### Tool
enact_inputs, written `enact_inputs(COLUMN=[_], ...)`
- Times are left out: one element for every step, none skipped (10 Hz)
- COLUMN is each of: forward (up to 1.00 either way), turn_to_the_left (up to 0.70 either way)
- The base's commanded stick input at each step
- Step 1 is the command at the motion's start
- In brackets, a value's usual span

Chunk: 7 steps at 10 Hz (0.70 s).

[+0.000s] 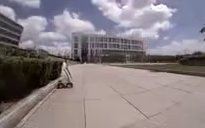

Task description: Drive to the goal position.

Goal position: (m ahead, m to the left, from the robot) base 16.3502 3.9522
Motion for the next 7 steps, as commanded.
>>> enact_inputs(forward=[0.7,0.7,0.7,0.7,0.7,0.7,0.7], turn_to_the_left=[0.0,0.0,0.0,0.0,0.0,0.0,0.0])
